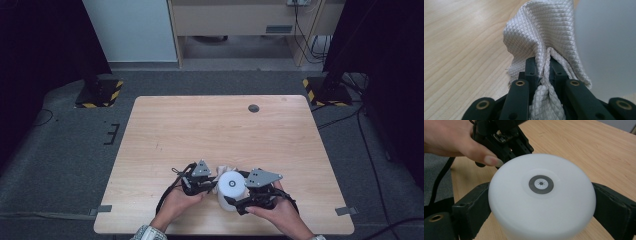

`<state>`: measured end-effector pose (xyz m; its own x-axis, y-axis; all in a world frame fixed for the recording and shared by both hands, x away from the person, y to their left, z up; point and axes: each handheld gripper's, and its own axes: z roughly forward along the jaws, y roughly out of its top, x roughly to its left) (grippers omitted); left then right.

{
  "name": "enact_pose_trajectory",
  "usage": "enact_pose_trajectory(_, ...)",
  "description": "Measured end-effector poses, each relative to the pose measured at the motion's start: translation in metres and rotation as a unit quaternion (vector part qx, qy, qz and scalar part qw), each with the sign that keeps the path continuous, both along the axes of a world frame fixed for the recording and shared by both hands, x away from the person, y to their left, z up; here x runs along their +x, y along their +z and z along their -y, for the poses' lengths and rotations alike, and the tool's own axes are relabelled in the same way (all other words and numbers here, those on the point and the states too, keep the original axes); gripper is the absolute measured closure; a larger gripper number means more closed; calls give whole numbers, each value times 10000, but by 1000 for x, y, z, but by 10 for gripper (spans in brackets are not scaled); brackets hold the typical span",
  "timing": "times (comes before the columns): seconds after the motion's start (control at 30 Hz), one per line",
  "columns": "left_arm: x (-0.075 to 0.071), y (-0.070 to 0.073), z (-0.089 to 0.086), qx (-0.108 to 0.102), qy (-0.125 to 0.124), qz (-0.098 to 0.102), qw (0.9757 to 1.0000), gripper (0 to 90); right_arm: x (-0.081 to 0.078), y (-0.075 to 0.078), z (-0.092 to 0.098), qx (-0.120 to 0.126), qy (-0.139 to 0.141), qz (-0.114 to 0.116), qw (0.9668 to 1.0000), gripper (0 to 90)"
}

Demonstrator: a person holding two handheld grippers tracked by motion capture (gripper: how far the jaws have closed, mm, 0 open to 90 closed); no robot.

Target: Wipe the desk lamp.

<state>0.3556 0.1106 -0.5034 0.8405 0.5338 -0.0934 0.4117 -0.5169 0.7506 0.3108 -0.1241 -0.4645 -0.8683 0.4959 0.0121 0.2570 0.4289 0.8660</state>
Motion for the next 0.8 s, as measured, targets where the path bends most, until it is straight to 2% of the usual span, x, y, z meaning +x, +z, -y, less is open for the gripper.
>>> enact_pose_trajectory(0.13, 0, 10, -5, -237, 70, 56, 9997, 789, -2, -1, 2, 2, -173, -16, 9998, 38)
enact_pose_trajectory(0.23, 1, 22, -6, -460, 34, 100, 9989, 789, -5, -2, 5, 43, -187, 36, 9998, 90)
enact_pose_trajectory(0.3, 2, 26, -4, -498, -22, 107, 9987, 790, -7, -2, 5, -15, -190, 104, 9998, 94)
enact_pose_trajectory(0.5, 7, 16, 5, -281, -126, -2, 9995, 791, -6, -1, 5, -51, -162, 96, 9998, 94)
enact_pose_trajectory(0.67, 7, -5, 12, 265, -278, -102, 9992, 791, -6, -1, 7, -55, -151, 106, 9998, 93)
enact_pose_trajectory(0.7, 7, -6, 12, 287, -276, -113, 9991, 791, -5, -2, 7, -49, -148, 109, 9998, 93)
enact_pose_trajectory(0.8, 6, -4, 12, 148, -206, -118, 9996, 791, -5, -1, 7, -56, -153, 98, 9998, 93)
